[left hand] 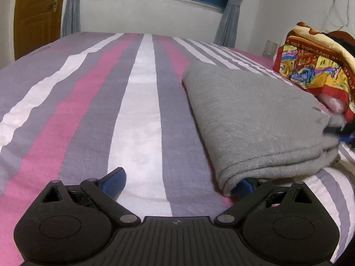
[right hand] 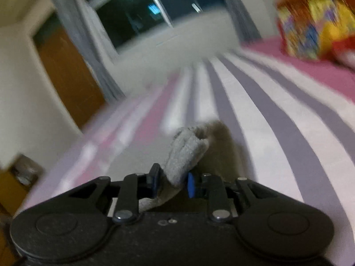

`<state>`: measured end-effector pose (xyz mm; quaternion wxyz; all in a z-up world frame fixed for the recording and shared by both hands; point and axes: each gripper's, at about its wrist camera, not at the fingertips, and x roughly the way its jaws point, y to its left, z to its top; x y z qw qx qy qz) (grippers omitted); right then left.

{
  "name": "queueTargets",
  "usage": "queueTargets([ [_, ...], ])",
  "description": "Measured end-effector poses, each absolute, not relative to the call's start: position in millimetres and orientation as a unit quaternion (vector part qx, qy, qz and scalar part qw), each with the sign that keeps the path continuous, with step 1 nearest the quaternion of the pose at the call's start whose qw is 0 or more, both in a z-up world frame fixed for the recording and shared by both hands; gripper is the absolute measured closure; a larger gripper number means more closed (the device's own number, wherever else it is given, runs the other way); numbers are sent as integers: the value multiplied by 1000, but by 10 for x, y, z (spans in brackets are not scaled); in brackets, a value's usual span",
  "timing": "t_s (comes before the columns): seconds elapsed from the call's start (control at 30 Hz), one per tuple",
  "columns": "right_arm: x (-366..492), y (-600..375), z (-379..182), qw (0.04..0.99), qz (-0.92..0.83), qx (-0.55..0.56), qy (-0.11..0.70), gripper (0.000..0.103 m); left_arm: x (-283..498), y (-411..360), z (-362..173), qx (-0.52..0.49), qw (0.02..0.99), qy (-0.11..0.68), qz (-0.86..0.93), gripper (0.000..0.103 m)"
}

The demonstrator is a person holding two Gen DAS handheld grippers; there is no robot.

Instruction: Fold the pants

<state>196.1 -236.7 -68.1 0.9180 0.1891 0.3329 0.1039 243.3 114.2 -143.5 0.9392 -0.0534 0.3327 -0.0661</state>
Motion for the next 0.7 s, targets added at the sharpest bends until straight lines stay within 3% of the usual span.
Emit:
queueTargets([
  [0.1, 1921, -2500, -785, 905, 108, 237, 338, 76, 2432, 1132, -1429, -52, 939, 334, -64, 5],
  [0.13, 1865, -2525, -720, 907, 108, 246, 323, 69, 2435, 1130, -1429, -52, 939, 334, -63, 5],
  [0.2, 1748, -2633, -605, 909, 100, 274, 298, 50, 2441, 1120, -1430, -52, 939, 335, -62, 5],
  [0.23, 1701, -2707, -582, 905, 101, 293, 291, 28, 2445, 1114, -1432, -51, 939, 335, -61, 5],
  [0.27, 1700, -2788, -597, 899, 102, 312, 291, 21, 2448, 1109, -1431, -51, 939, 335, -61, 5],
  [0.37, 1691, -2876, -698, 883, 118, 324, 320, 33, 2457, 1094, -1437, -52, 939, 335, -58, 5],
  [0.7, 2000, -2804, -947, 842, 115, 368, 377, 32, 2460, 1095, -1443, -52, 939, 335, -57, 5],
])
